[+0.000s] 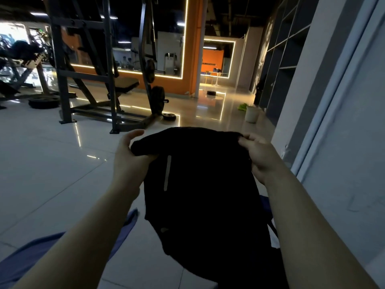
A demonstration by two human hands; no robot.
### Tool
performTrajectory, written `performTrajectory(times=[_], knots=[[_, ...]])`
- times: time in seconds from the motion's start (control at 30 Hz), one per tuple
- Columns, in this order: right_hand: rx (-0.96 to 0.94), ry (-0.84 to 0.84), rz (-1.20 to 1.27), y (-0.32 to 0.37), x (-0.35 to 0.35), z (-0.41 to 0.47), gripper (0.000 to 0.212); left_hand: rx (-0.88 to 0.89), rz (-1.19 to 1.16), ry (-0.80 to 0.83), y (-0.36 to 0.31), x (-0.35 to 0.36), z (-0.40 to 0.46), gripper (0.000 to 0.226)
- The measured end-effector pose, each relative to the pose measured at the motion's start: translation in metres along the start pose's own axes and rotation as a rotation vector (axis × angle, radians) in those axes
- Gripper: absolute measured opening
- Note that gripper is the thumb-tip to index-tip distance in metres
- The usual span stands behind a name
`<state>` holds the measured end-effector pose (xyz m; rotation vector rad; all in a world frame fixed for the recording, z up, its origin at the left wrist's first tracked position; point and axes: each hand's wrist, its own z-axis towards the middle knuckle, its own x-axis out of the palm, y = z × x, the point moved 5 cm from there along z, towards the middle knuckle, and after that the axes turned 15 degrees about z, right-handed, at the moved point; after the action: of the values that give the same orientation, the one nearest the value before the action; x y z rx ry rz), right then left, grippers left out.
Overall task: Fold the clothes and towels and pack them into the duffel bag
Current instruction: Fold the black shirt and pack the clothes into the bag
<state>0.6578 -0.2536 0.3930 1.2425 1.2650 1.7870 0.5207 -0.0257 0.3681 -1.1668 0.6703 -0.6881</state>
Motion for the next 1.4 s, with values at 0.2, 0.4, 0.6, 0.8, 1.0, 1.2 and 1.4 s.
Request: performTrajectory(times=[0.2, 0.4, 0.6, 0.8, 1.0, 1.2, 1.4], knots=[[0.123, 0.43, -0.139, -0.01, 0.039, -0.007, 0.103, 0.018, 0.01, 0.216, -0.046, 0.038, 0.015, 0.047], [-0.018, 0.403, -0.254, -0.019, 0.045, -0.008, 0.017, 0.121, 0.122, 0.35, -0.053, 0.064, 0.014, 0.034], [-0.132, 0.195, 0.097, -0.004, 0.029, 0.003, 0.01, -0.015, 0.032, 0.669, -0.02, 0.078, 0.009, 0.041], [-0.134, 0.088, 0.272, 0.007, 0.032, 0.004, 0.012, 0.03, 0.005, 0.725, -0.013, 0.1, 0.001, 0.086], [-0.163, -0.084, 0.214, 0.009, 0.028, 0.0, 0.016, 0.13, 0.239, 0.422, -0.014, 0.114, 0.001, 0.068], [-0.281, -0.077, 0.158, 0.026, 0.028, -0.011, 0.028, 0.238, 0.122, 0.275, -0.021, 0.118, 0.002, 0.045], [-0.244, -0.171, 0.134, 0.03, 0.02, -0.016, 0.022, 0.394, 0.431, 0.539, -0.013, 0.142, -0.01, 0.099]])
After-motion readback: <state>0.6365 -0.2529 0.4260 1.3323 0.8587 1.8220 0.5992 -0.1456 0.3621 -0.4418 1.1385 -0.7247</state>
